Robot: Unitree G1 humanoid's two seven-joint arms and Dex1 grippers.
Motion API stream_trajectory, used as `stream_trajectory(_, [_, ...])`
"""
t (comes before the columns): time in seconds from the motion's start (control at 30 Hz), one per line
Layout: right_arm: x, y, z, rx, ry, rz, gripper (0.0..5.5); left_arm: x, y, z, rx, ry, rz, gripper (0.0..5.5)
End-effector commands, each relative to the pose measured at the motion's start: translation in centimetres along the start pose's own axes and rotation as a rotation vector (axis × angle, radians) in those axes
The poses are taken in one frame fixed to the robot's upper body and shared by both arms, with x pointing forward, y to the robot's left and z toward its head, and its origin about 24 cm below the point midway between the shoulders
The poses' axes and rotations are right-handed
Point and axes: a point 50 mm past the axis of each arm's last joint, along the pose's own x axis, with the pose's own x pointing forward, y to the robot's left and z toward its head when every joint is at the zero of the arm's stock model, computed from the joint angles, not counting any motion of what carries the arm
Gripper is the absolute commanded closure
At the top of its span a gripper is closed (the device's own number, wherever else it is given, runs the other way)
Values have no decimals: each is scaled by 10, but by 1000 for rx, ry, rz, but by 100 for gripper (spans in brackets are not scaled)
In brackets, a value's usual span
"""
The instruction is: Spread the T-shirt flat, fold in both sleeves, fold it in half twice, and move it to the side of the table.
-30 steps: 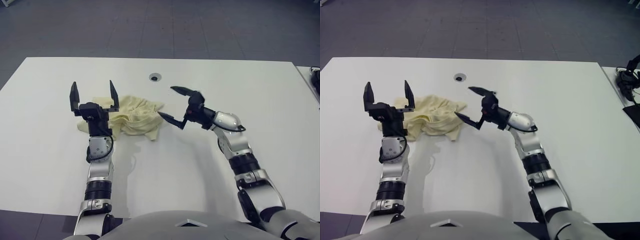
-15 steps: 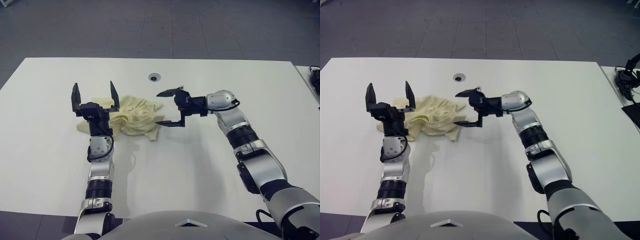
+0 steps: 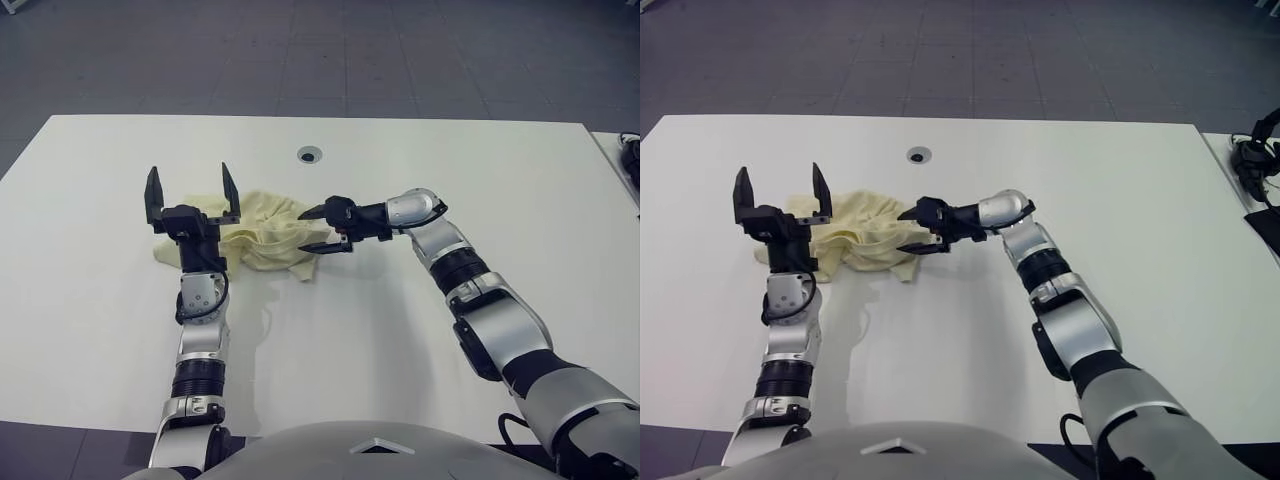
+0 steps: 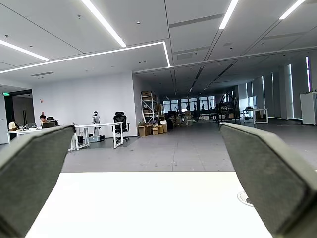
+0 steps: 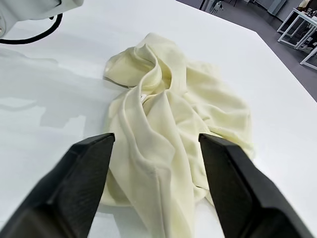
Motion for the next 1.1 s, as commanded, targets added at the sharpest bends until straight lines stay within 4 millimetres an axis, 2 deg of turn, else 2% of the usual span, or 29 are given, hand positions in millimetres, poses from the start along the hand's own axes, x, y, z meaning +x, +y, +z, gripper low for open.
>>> stream_trajectory(0.03, [0,1,-3,-9,38,24,321,0,-1,1,0,-6,-4,10])
stream_trajectory(0.23, [1,1,-5,-6,41,21,411,0,-1,1,2,-5,-6,10])
stream_trajectory(0.47, [3,0,-6,-3,50,8,544,0,-1,1,2,-7,-6,10])
stream_trajectory(0.67, [0,-1,-3,-11,23,11,548,-2,-1,1,5,-5,-5,10])
stream_trajectory(0.8, [-10,-2,0,-24,-16,-21,548,-1,-2,1,7,-6,-6,10])
stream_trajectory(1.0, [-47,0,15,-90,-129,-123,548,5,12,15,44,-70,12,10])
stream_trajectory(1.1, [-72,5,33,-150,-179,-169,548,9,24,30,49,-102,6,10])
